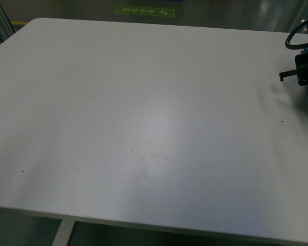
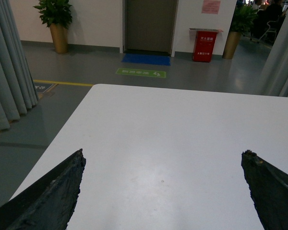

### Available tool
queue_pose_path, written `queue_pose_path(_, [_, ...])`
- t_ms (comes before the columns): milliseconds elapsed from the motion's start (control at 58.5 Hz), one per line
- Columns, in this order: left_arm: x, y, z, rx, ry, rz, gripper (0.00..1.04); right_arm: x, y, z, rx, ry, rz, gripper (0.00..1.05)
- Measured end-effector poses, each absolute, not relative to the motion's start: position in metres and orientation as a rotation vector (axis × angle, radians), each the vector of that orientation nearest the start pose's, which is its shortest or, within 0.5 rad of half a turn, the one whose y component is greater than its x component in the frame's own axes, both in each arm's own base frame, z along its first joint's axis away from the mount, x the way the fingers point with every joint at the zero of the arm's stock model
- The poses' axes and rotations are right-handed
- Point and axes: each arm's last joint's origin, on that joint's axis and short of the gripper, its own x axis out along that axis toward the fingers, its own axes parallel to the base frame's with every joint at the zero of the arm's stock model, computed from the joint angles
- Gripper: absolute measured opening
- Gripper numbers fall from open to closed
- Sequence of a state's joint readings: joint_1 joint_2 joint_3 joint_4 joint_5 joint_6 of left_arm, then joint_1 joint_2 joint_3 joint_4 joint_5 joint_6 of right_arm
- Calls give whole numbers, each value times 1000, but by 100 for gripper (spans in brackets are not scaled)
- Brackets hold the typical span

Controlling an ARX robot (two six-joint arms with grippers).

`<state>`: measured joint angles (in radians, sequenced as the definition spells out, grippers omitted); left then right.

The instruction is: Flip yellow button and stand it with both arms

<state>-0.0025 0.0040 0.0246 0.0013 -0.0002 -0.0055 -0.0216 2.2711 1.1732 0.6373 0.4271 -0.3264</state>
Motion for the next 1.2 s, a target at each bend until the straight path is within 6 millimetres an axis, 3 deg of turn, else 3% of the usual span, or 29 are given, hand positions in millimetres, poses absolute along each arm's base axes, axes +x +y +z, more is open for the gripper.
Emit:
queue_pose_path(376, [96,0,172,-5,-22,-2,98,439,-35,57,-438,567,-379,43])
queue_pose_path(753, [96,0,172,-5,-22,-2,98,439,-36,56,-432,583,-376,43])
queue_pose_path(924, [96,0,172,-5,-22,-2,98,439,-38,55,-421,593,-371,69])
queue_pose_path(1061, [96,0,172,-5,-22,-2,98,439,-43,57,-400,593,-378,97])
queue_pose_path(1197, [96,0,172,-5,-22,-2,98,439,-44,59,-386,592,-373,97])
